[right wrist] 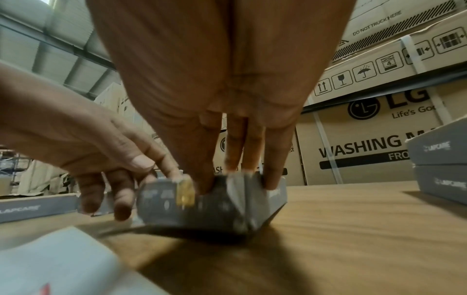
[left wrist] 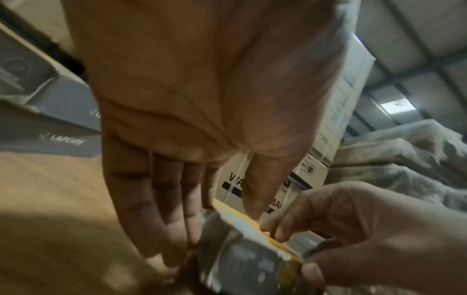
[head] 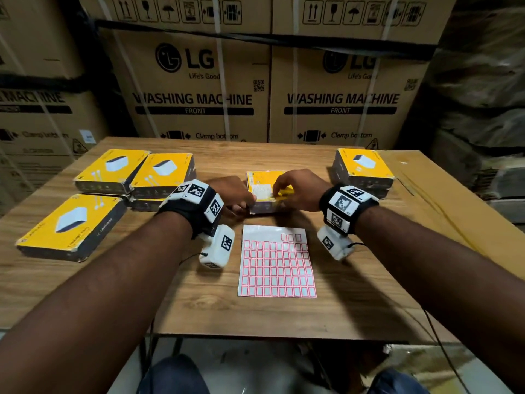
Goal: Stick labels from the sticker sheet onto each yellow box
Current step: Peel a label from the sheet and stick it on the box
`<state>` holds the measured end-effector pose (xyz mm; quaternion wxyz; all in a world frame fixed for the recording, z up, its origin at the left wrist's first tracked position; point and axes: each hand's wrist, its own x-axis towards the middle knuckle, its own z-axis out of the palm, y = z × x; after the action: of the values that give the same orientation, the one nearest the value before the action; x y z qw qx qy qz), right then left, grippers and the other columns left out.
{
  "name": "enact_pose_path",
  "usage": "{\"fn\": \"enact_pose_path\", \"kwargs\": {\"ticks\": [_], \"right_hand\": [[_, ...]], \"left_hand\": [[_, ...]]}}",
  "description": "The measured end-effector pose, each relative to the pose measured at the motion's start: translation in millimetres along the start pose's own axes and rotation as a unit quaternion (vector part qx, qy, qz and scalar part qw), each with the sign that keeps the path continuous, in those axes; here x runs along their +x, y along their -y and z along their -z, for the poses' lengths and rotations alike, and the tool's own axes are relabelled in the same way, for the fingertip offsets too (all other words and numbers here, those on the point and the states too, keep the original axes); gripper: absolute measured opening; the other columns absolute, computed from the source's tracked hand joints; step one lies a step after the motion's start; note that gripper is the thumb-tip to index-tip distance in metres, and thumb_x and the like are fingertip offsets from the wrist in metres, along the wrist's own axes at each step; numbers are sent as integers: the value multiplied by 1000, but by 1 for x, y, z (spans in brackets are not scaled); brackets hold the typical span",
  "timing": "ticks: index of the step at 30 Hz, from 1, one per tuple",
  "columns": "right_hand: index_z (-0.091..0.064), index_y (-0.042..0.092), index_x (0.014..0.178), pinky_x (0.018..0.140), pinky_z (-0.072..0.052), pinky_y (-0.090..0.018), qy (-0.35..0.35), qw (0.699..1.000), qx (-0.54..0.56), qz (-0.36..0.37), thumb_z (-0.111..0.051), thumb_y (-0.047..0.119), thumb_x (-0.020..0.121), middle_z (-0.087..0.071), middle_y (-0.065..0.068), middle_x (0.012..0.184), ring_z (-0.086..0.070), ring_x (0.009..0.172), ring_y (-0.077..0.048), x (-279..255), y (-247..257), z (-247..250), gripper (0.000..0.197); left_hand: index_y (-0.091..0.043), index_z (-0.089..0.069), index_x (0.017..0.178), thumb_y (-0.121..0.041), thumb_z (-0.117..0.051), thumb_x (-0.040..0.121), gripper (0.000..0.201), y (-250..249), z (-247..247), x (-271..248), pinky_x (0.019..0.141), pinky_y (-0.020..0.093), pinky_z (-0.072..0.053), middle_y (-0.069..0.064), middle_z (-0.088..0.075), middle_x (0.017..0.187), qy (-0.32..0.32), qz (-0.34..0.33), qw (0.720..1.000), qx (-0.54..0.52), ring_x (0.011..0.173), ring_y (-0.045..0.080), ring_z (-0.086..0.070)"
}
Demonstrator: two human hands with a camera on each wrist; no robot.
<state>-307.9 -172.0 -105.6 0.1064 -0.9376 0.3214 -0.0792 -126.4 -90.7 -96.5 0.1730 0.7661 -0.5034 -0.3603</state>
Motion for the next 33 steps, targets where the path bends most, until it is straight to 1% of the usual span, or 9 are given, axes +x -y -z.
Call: {"fn": "enact_pose_path", "kwargs": {"ticks": [4,7,13,16,20,22,25,29,33], "right_hand": [[-72,16,105,81,-42,-22,-7,1000,5,-6,-68,17,84,-69,1,109,-61,102,-16,-6,-2,-3,21],[-72,16,105,80,-44,-24,-12,1000,12,-4,-69,20,84,-70,0,107,-61,99,-17,-8,-2,-3,22],[-70,14,99,59,-34,-10,-12,1000,0,8,-68,23,87,-69,1,98,-58,83,-10,-17,-2,-2,16],[-70,15,99,65,-38,-22,35,999,-26,27,-67,31,87,-69,-2,96,-59,84,-16,-23,5,-6,20],[-72,17,103,67,-39,-24,126,991,-31,14,-66,41,86,-70,-1,97,-59,84,-15,-27,11,-10,30],[-71,18,105,69,-41,-24,144,989,-32,10,-70,39,84,-70,0,99,-59,87,-15,-27,12,-12,29],[-68,19,98,68,-40,-24,128,991,-22,10,-77,29,78,-66,2,95,-58,86,-16,-29,12,-15,25],[-65,20,88,60,-38,-19,96,994,50,4,-80,24,74,-61,8,82,-55,77,-11,-32,10,-13,21],[-67,19,86,62,-40,-23,60,995,83,10,-78,24,76,-63,8,77,-57,72,-10,-33,8,-12,16]], "left_hand": [[-15,-57,118,-29,-72,84,40,-1,-6,4,88,34,-50,4,-63,112,-132,-76,970,191,108,25,-60],[-21,-57,122,-28,-76,78,49,-1,-14,12,95,33,-44,5,-58,123,-151,-150,948,239,116,22,-53],[-26,-64,115,-28,-82,73,46,-4,-25,13,90,33,-47,4,-59,118,-135,-190,917,324,112,24,-55],[-27,-66,108,-24,-83,72,40,-6,-24,11,83,29,-46,-1,-58,108,-131,-192,915,328,105,21,-56],[-28,-68,83,-20,-74,75,13,-8,-32,1,71,24,-46,-14,-60,77,-120,-202,923,305,90,15,-62],[-27,-69,79,-23,-68,78,4,-7,-35,-3,70,26,-49,-11,-65,77,-119,-203,923,304,85,16,-63],[-22,-74,88,-31,-67,81,12,-7,-37,-7,69,25,-47,-2,-72,86,-85,-213,920,317,83,18,-63],[-22,-74,93,-39,-68,86,19,-5,-36,-5,75,29,-50,-1,-72,89,18,-178,945,275,82,17,-65],[-20,-72,91,-30,-64,91,14,1,-37,-2,77,31,-51,-1,-69,82,57,-169,962,207,74,11,-59]]}}
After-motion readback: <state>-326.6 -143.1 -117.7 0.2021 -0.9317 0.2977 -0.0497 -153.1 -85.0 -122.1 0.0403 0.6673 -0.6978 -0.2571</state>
